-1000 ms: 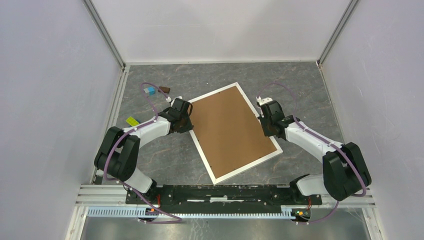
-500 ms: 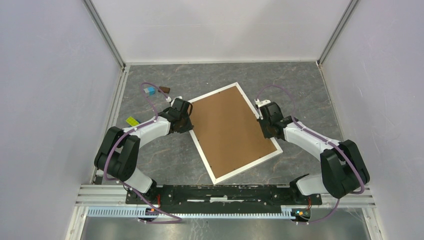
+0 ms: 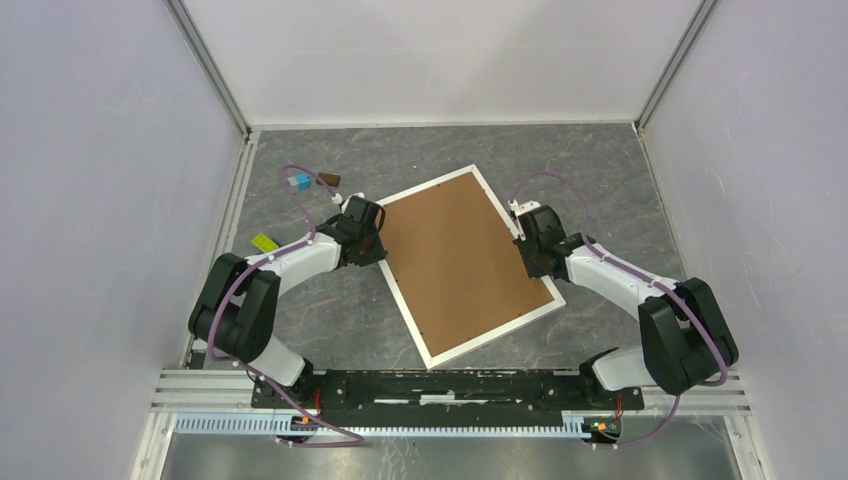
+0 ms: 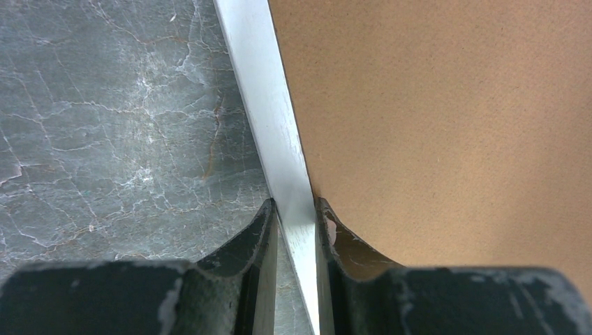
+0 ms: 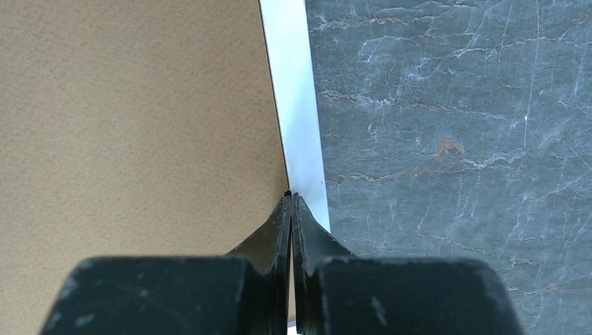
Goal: Put the photo into the frame
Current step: Install the photo frame at the center of the board.
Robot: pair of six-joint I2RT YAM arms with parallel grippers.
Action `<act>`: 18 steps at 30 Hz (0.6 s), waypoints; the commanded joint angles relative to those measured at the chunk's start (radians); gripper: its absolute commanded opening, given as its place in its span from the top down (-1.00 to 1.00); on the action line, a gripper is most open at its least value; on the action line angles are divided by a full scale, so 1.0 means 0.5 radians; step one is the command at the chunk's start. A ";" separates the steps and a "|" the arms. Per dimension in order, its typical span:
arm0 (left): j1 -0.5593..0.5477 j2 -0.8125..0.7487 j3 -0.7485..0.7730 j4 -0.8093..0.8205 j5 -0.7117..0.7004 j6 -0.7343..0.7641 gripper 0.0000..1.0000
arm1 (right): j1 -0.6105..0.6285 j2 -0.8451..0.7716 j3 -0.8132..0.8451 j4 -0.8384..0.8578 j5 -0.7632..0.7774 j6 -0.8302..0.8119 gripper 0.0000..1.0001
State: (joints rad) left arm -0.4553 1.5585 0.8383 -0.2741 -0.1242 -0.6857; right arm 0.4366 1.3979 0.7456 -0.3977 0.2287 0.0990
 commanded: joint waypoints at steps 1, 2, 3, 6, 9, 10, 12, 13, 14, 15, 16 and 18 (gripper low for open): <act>-0.006 0.085 -0.041 0.012 0.027 0.078 0.95 | 0.015 0.072 -0.028 0.068 -0.025 -0.003 0.94; -0.008 0.086 -0.041 0.013 0.029 0.078 0.95 | 0.021 0.078 -0.031 0.068 -0.022 -0.004 0.95; -0.004 0.084 -0.041 0.012 0.026 0.078 0.96 | 0.027 0.089 -0.034 0.068 -0.024 0.000 0.95; -0.005 0.083 -0.041 0.014 0.028 0.078 0.95 | 0.060 0.117 -0.043 0.076 -0.007 0.000 0.95; -0.004 0.082 -0.042 0.011 0.027 0.079 0.96 | 0.090 0.172 -0.033 0.076 0.008 0.000 0.95; -0.007 0.081 -0.044 0.013 0.029 0.079 0.96 | 0.101 0.192 -0.028 0.072 0.011 0.000 0.96; -0.004 0.080 -0.047 0.015 0.030 0.079 0.95 | 0.122 0.220 -0.025 0.077 0.012 0.002 0.96; -0.005 0.079 -0.047 0.016 0.028 0.080 0.95 | 0.132 0.235 -0.025 0.077 0.013 0.003 0.96; -0.005 0.077 -0.045 0.016 0.029 0.082 0.95 | 0.143 0.260 -0.026 0.079 0.010 0.006 0.96; -0.005 0.081 -0.045 0.016 0.028 0.079 0.96 | 0.151 0.288 -0.030 0.082 0.010 0.010 0.96; -0.004 0.080 -0.044 0.017 0.030 0.080 0.96 | 0.154 0.313 -0.032 0.081 0.004 0.019 0.97; -0.006 0.082 -0.047 0.016 0.027 0.081 0.96 | 0.153 0.347 -0.057 0.095 -0.040 0.038 0.97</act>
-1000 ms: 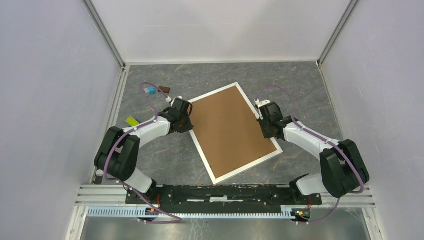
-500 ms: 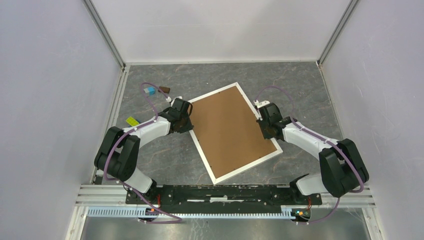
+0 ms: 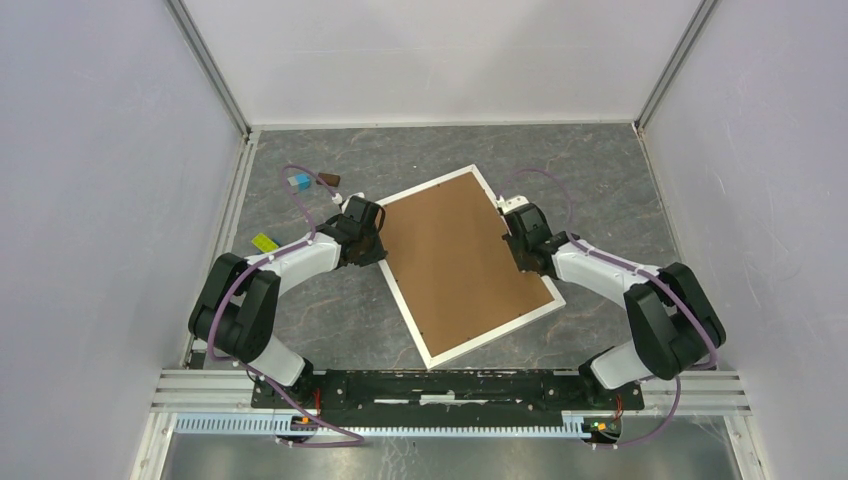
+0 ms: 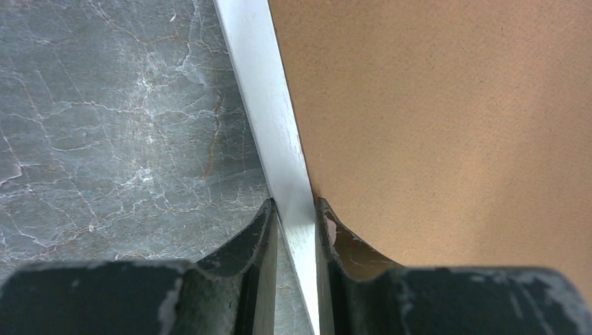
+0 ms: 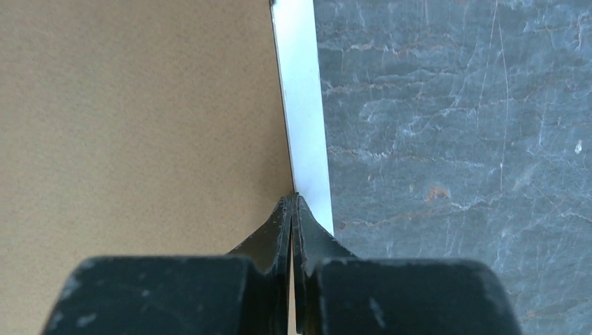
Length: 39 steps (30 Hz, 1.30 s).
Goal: Put the photo into the frame
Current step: Install the photo frame at the center of the board.
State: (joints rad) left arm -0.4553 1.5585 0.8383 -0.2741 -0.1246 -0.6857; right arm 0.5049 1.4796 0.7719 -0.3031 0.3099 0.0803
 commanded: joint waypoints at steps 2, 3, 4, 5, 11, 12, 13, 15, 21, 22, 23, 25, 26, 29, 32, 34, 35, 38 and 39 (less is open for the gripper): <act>-0.005 0.079 -0.047 0.015 0.029 0.082 0.96 | 0.022 0.186 -0.132 -0.076 -0.242 0.089 0.97; -0.004 0.080 -0.047 0.015 0.028 0.080 0.96 | 0.023 0.173 -0.130 -0.079 -0.250 0.090 0.97; -0.002 0.081 -0.045 0.014 0.031 0.081 0.96 | 0.019 0.138 -0.120 -0.093 -0.242 0.094 0.97; -0.005 0.083 -0.044 0.016 0.031 0.080 0.96 | 0.015 0.096 -0.101 -0.108 -0.234 0.095 0.97; -0.004 0.088 -0.041 0.013 0.033 0.082 0.96 | -0.125 -0.211 0.110 -0.244 -0.221 0.038 0.94; -0.005 0.085 -0.041 0.012 0.032 0.082 0.96 | -0.147 -0.230 0.126 -0.263 -0.221 0.018 0.95; -0.004 0.083 -0.042 0.014 0.032 0.082 0.96 | -0.162 -0.237 0.128 -0.271 -0.220 0.002 0.95; -0.004 0.085 -0.041 0.015 0.034 0.081 0.96 | -0.185 -0.223 0.110 -0.287 -0.213 -0.022 0.95; -0.007 0.080 -0.045 0.019 0.035 0.083 0.96 | -0.185 -0.184 0.049 -0.250 -0.211 -0.011 0.97; -0.004 0.080 -0.047 0.019 0.035 0.082 0.96 | -0.186 -0.173 0.046 -0.251 -0.203 -0.012 0.97; -0.004 0.077 -0.047 0.020 0.035 0.084 0.96 | -0.187 -0.171 0.043 -0.245 -0.204 -0.012 0.97; -0.004 0.078 -0.047 0.018 0.037 0.083 0.96 | -0.187 -0.163 0.036 -0.235 -0.202 -0.011 0.97; -0.004 0.082 -0.047 0.018 0.035 0.081 0.95 | -0.185 -0.153 0.036 -0.235 -0.203 -0.014 0.97; -0.005 0.083 -0.044 0.018 0.036 0.080 0.95 | -0.186 -0.124 0.024 -0.237 -0.201 -0.019 0.98; -0.004 0.081 -0.045 0.019 0.035 0.081 0.96 | -0.186 -0.123 0.009 -0.230 -0.196 -0.015 0.98; -0.004 0.084 -0.044 0.018 0.037 0.084 0.95 | -0.184 -0.116 0.008 -0.234 -0.188 -0.015 0.98; -0.006 0.087 -0.044 0.018 0.037 0.084 0.95 | -0.183 -0.112 0.006 -0.232 -0.183 -0.014 0.98; -0.005 0.088 -0.044 0.018 0.039 0.083 0.96 | -0.183 -0.101 0.002 -0.230 -0.176 -0.014 0.98; -0.004 0.088 -0.044 0.018 0.037 0.084 0.95 | -0.182 -0.100 0.002 -0.230 -0.179 -0.013 0.98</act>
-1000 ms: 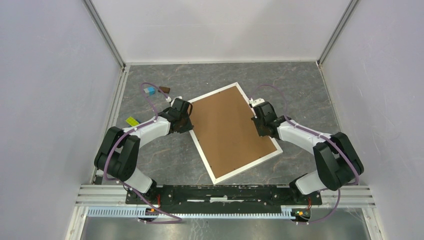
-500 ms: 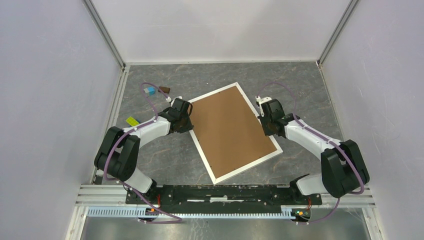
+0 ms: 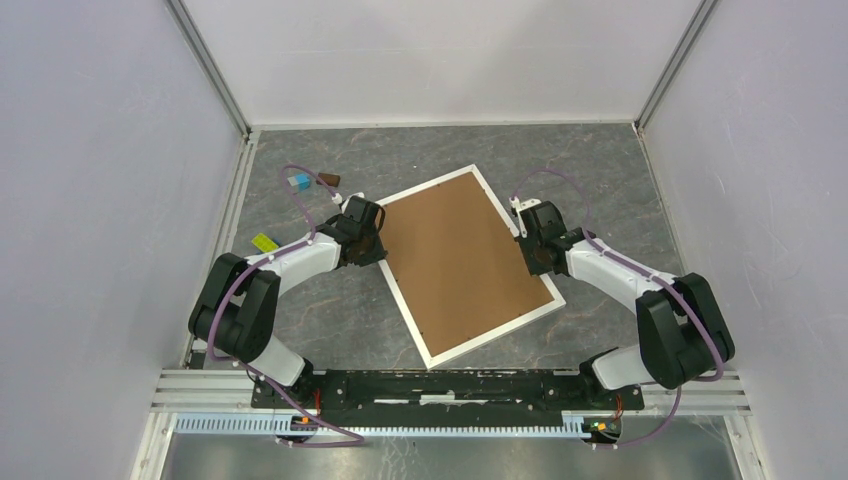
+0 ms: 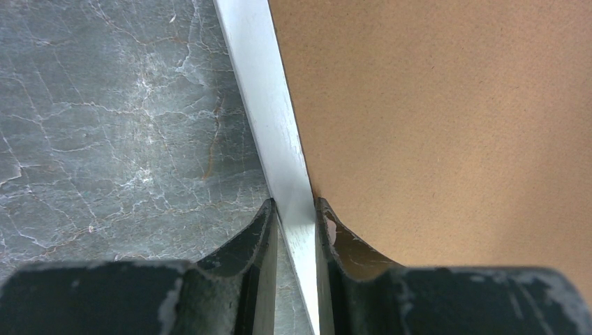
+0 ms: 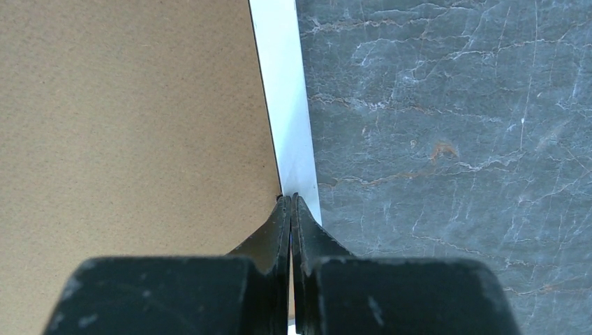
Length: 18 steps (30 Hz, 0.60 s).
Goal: Put the photo into the frame
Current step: Install the photo frame at the center of the board.
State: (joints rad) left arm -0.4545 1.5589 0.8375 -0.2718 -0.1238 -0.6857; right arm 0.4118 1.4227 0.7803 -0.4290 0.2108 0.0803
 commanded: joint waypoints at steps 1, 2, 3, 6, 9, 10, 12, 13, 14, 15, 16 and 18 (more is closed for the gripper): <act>-0.005 0.084 -0.043 0.015 0.037 0.083 0.95 | 0.005 0.017 -0.014 0.027 0.014 -0.015 0.98; -0.005 0.086 -0.043 0.014 0.036 0.083 0.95 | 0.006 0.024 -0.016 0.034 0.014 -0.014 0.98; -0.005 0.087 -0.042 0.013 0.037 0.083 0.95 | 0.010 0.034 -0.014 0.034 0.009 -0.016 0.98; -0.005 0.082 -0.042 0.015 0.036 0.085 0.96 | 0.015 0.060 -0.014 0.052 0.004 -0.014 0.99; -0.005 0.082 -0.046 0.014 0.036 0.084 0.96 | 0.024 0.094 -0.011 0.059 -0.006 -0.008 0.99; -0.006 0.081 -0.046 0.016 0.036 0.084 0.96 | 0.029 0.101 -0.016 0.062 -0.007 -0.008 0.99; -0.008 0.079 -0.049 0.018 0.036 0.084 0.96 | 0.042 0.115 -0.017 0.060 -0.005 -0.008 0.99; -0.006 0.077 -0.049 0.016 0.036 0.083 0.95 | 0.048 0.121 -0.017 0.059 -0.005 -0.008 0.99; -0.006 0.077 -0.049 0.016 0.036 0.085 0.95 | 0.052 0.126 -0.015 0.055 -0.001 -0.005 0.99; -0.006 0.076 -0.049 0.016 0.036 0.084 0.95 | 0.057 0.130 -0.014 0.047 0.002 -0.007 0.99; -0.006 0.078 -0.049 0.017 0.037 0.084 0.96 | 0.063 0.132 -0.013 0.040 0.006 -0.006 0.99; -0.006 0.079 -0.049 0.017 0.036 0.083 0.95 | 0.085 0.131 -0.008 0.019 0.016 -0.002 0.99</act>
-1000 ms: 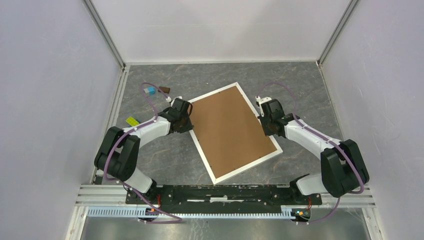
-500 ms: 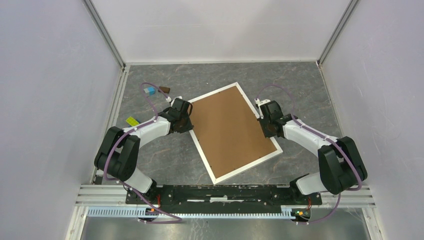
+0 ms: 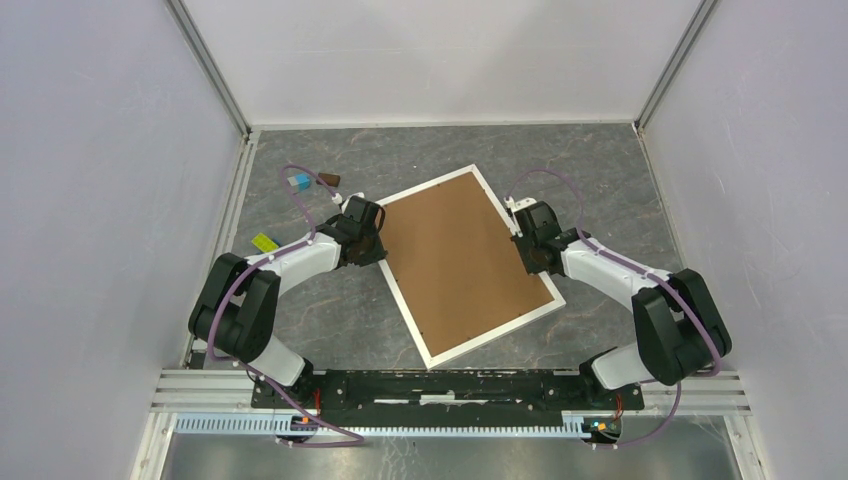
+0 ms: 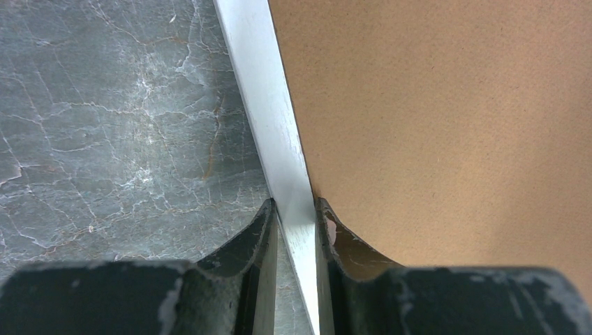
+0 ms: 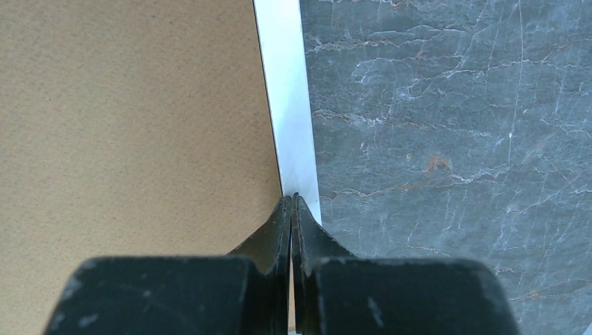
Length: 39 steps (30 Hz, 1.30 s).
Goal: Put the photo into the frame
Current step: Install the photo frame at the center of the board.
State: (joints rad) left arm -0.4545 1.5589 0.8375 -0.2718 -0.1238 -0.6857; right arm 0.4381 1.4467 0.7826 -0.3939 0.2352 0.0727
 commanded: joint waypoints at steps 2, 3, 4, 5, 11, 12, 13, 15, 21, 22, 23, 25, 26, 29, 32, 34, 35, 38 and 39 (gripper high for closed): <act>-0.007 0.076 -0.048 0.020 0.036 0.084 0.95 | 0.046 0.075 -0.010 -0.083 -0.003 0.009 1.00; -0.006 0.077 -0.049 0.021 0.036 0.085 0.95 | 0.050 0.069 -0.010 -0.095 0.024 0.008 0.99; -0.006 0.079 -0.048 0.019 0.036 0.085 0.96 | 0.050 0.063 -0.007 -0.112 0.059 0.009 0.99; -0.005 0.079 -0.048 0.018 0.038 0.083 0.95 | 0.050 0.057 -0.007 -0.120 0.093 0.008 0.99; -0.007 0.082 -0.044 0.016 0.037 0.083 0.95 | 0.049 0.015 -0.023 -0.126 0.073 0.007 1.00; -0.008 0.080 -0.046 0.016 0.036 0.083 0.96 | 0.053 0.017 -0.036 -0.113 0.065 0.005 0.99; -0.007 0.081 -0.045 0.018 0.038 0.082 0.95 | 0.053 0.020 -0.042 -0.105 0.060 0.006 0.99; -0.005 0.082 -0.046 0.019 0.037 0.083 0.95 | 0.075 0.040 -0.043 -0.104 0.053 0.010 0.99; -0.005 0.075 -0.049 0.015 0.033 0.080 0.95 | 0.164 0.079 -0.068 -0.109 0.080 0.090 0.99; -0.005 0.077 -0.046 0.015 0.034 0.081 0.96 | 0.183 0.082 -0.084 -0.110 0.084 0.117 1.00; -0.006 0.078 -0.046 0.016 0.032 0.082 0.95 | 0.195 0.088 -0.102 -0.108 0.097 0.150 1.00; -0.005 0.080 -0.046 0.014 0.035 0.080 0.95 | 0.227 0.101 -0.141 -0.095 0.112 0.202 1.00; -0.006 0.081 -0.046 0.013 0.034 0.080 0.95 | 0.240 0.111 -0.162 -0.086 0.112 0.228 1.00; -0.006 0.080 -0.046 0.015 0.031 0.080 0.96 | 0.303 0.170 -0.214 -0.045 0.148 0.285 1.00; -0.006 0.081 -0.044 0.013 0.032 0.081 0.95 | 0.373 0.270 -0.244 -0.015 0.167 0.362 1.00; -0.007 0.076 -0.049 0.015 0.028 0.081 0.95 | 0.449 0.345 -0.268 0.012 0.238 0.414 1.00; -0.005 0.073 -0.052 0.016 0.027 0.079 0.96 | 0.480 0.394 -0.279 0.035 0.257 0.432 1.00; -0.007 0.074 -0.049 0.014 0.029 0.079 0.95 | 0.580 0.586 -0.255 0.030 0.308 0.502 1.00; -0.007 0.074 -0.051 0.015 0.030 0.081 0.95 | 0.623 0.637 -0.247 0.020 0.319 0.533 1.00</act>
State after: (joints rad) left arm -0.4545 1.5589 0.8375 -0.2718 -0.1238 -0.6857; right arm 0.6823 1.5661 0.7448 -0.3195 0.6556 0.1677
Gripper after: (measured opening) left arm 0.284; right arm 0.006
